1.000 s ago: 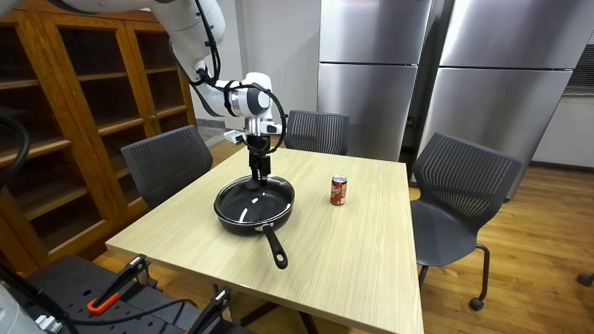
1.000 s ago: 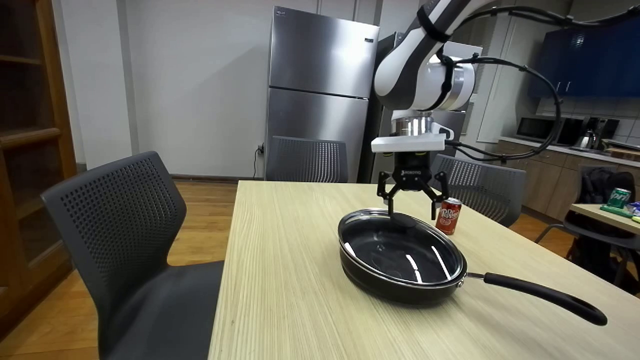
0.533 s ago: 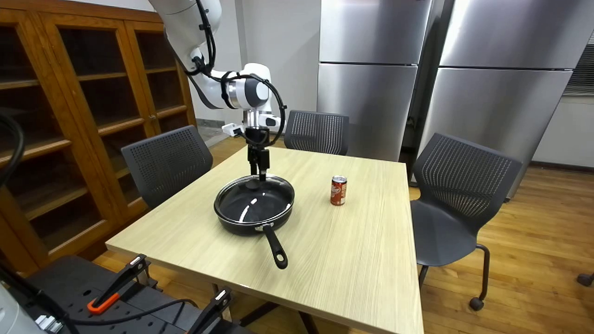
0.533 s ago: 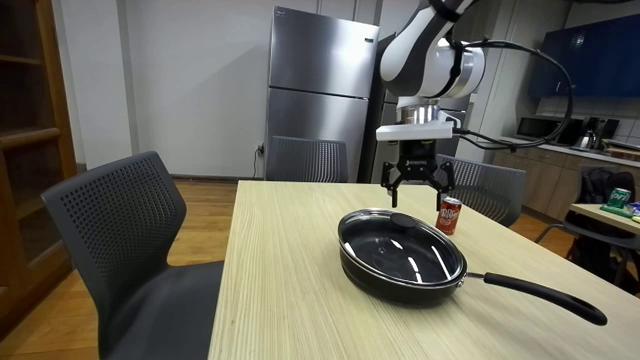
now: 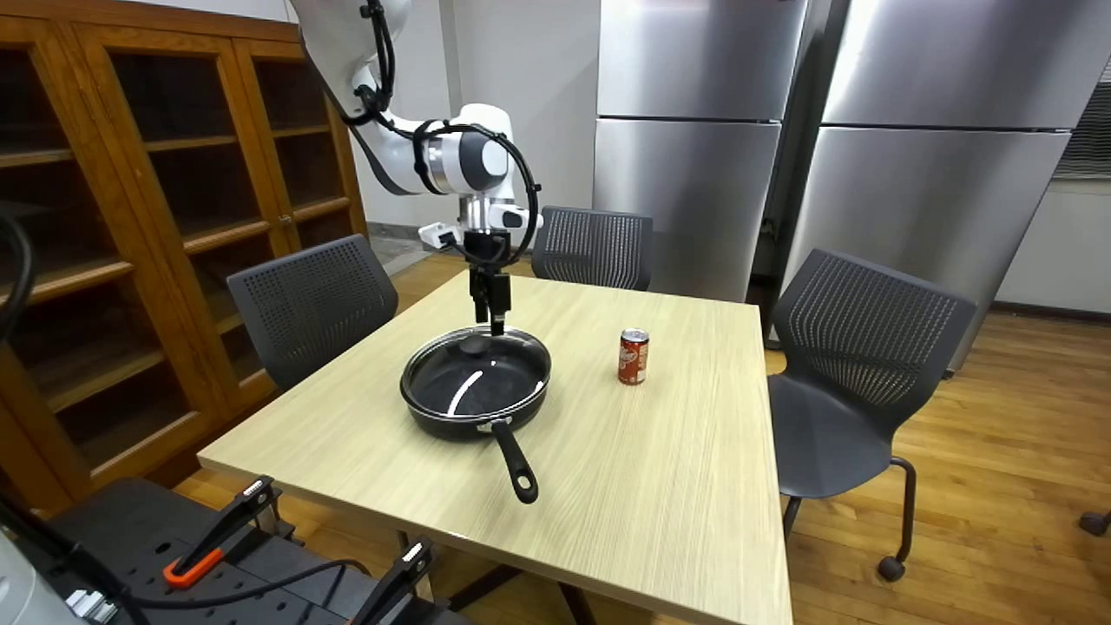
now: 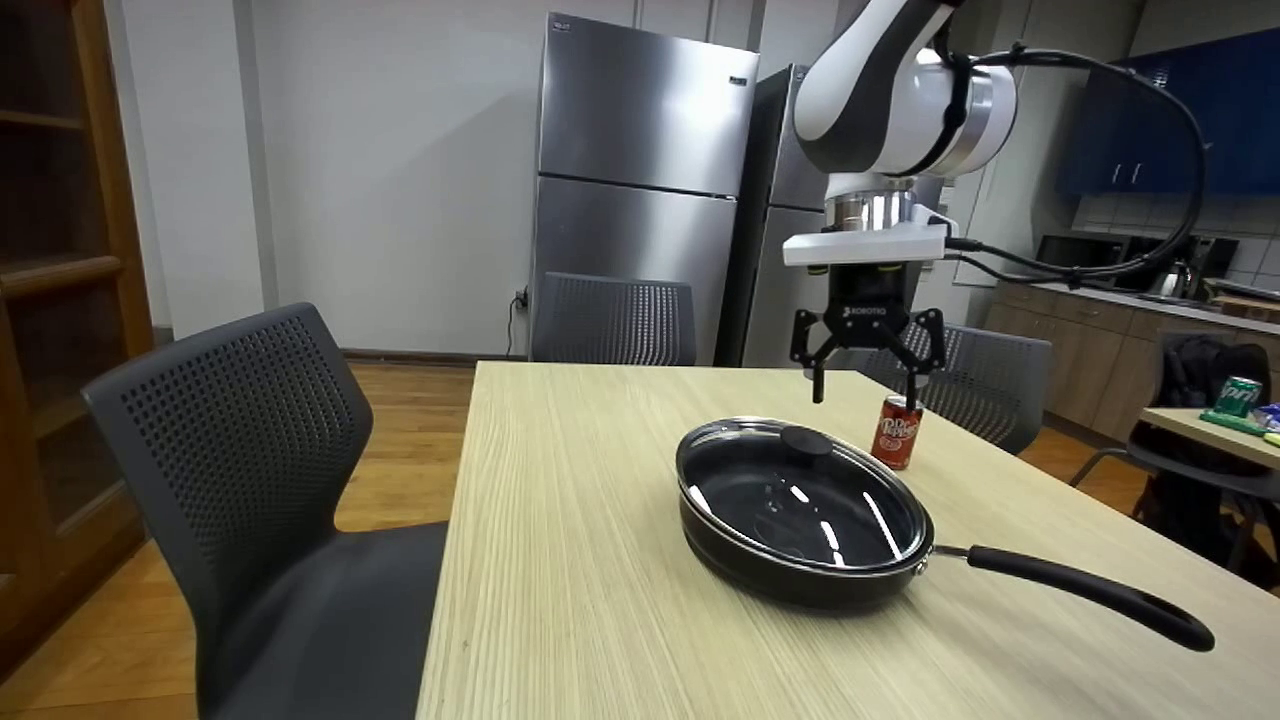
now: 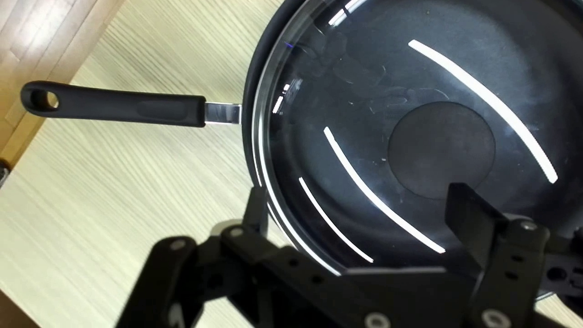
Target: Put the lid on the pot
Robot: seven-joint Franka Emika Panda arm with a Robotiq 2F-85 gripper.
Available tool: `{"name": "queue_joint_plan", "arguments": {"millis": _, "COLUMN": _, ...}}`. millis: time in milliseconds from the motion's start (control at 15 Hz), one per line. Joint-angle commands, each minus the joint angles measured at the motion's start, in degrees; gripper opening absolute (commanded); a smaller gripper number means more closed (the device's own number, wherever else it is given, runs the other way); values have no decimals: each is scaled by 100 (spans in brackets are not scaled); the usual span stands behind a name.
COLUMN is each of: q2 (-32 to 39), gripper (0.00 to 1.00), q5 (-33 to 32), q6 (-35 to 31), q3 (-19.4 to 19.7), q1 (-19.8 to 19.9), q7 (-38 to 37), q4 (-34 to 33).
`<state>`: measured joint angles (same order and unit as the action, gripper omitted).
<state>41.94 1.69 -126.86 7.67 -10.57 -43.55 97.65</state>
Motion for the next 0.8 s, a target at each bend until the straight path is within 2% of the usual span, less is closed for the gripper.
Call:
{"name": "queue_joint_plan", "arguments": {"millis": 0, "q2": -586, "gripper": 100, "q5": -170, "q6": -300, "q3": 64, "q1": 39, "q7": 20, "q4": 737}}
{"name": "queue_joint_plan", "arguments": {"millis": 133, "q2": -754, "gripper": 100, "q5": -217, "q6": -378, "q3": 136, "q1": 57, "q7": 9, "q4": 966}}
{"name": "queue_joint_plan", "arguments": {"millis": 200, "q2": -342, "gripper": 100, "q5": -125, "q6": -198, "q3": 56, "q1": 82, "q7": -41, "q4": 471}}
{"name": "queue_joint_plan", "arguments": {"millis": 733, "q2": -326, "gripper": 100, "q5": -125, "q6": -210, "q3": 51, "q1": 89, "q7": -40, "q4": 512}}
